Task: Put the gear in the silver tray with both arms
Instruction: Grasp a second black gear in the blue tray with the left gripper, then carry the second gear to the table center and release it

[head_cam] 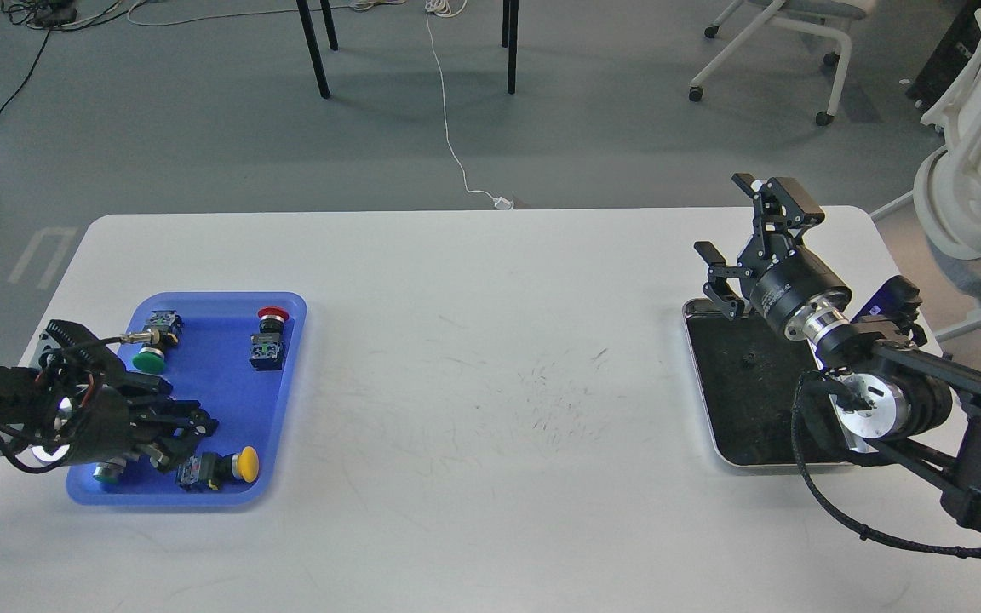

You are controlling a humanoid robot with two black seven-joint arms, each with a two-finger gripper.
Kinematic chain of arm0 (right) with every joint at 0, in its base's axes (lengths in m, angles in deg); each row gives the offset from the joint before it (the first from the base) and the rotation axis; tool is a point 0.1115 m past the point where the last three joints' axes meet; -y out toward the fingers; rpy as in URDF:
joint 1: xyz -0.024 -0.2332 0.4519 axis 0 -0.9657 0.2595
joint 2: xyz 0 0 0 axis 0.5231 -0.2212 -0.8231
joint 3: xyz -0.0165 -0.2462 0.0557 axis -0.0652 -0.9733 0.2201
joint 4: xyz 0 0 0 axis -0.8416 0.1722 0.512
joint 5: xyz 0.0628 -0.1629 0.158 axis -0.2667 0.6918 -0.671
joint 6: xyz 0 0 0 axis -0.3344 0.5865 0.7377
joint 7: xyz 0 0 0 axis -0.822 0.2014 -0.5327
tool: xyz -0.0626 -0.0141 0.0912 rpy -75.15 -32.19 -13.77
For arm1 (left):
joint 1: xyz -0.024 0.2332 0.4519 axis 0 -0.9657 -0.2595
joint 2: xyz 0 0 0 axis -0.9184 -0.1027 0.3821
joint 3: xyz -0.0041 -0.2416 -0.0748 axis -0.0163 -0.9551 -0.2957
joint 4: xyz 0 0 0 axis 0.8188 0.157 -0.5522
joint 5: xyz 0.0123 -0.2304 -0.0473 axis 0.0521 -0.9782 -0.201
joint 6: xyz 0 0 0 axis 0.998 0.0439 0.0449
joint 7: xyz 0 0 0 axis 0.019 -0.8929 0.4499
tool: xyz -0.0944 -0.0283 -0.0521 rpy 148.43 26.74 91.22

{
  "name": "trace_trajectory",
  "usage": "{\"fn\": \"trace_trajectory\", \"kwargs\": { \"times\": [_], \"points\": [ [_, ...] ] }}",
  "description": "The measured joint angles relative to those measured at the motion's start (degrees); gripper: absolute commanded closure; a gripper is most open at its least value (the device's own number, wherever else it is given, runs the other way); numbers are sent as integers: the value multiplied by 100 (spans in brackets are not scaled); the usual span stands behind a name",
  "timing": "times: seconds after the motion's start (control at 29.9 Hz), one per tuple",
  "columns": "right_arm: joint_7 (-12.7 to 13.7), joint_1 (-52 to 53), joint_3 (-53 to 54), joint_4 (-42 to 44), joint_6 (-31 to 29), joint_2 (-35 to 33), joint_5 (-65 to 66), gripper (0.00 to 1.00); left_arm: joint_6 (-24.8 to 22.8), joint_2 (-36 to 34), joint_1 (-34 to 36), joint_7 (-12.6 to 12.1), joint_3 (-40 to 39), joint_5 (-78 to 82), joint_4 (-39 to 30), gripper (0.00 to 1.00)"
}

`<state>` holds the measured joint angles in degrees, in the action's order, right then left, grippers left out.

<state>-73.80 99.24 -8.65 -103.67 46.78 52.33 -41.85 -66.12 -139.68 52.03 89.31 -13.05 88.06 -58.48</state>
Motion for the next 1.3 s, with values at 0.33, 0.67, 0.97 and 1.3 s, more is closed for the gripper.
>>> {"fn": "trace_trajectory", "kwargs": {
  "times": [0.33, 0.67, 0.97, 1.3],
  "points": [
    [0, 1, 0, 4, 0, 0, 0, 3, -22, 0, 250, 3, 2, -1, -64, 90],
    [0, 323, 15, -6, 0, -80, 0, 3, -651, 62, 1773, -1, -20, 0, -1021, 89],
    [0, 1946, -615, 5, 35, -147, -146, 3, -1310, 1946, 2751, -1, 610, 0, -1134, 89],
    [0, 3152, -1806, 30, 93, 277, -461, 3, -1323, 3781, 3150, 0, 1689, 0, -144, 89]
  ]
}}
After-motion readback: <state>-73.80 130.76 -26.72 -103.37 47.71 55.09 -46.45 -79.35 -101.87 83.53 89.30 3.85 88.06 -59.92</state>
